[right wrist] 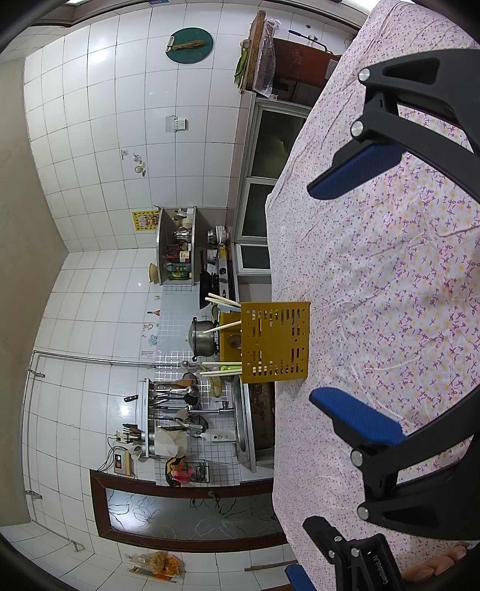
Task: Organize utensils
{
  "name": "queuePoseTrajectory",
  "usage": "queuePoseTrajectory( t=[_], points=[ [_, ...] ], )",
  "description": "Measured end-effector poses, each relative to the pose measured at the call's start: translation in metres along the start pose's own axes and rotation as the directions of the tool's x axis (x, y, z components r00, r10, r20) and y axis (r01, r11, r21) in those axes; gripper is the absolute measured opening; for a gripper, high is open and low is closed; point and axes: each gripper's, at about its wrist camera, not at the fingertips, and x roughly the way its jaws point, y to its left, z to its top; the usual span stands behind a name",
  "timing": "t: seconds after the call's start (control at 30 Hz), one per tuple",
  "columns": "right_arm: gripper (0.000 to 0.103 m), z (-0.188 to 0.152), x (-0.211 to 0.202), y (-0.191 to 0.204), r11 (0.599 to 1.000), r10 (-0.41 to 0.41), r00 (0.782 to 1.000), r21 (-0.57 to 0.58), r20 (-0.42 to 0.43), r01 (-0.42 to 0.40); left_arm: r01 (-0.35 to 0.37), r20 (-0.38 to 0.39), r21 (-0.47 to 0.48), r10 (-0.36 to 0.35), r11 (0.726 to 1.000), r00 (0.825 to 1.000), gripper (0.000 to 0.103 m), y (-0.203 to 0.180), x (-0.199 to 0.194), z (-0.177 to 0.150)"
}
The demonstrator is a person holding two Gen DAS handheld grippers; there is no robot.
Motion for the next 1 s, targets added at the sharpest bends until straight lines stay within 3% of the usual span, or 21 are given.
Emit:
queuePoseTrajectory(
  t=[1.0],
  points=[
    [0.099, 0.0057, -0.0028, 0.0066, 1.0, -0.001, 1.0, -0.023, 0.012, 0.002, -0.013, 0.002, 0.003, 0.013, 1.0, 1.0, 0.098, 0.0047, -0.0007, 0.001]
  ],
)
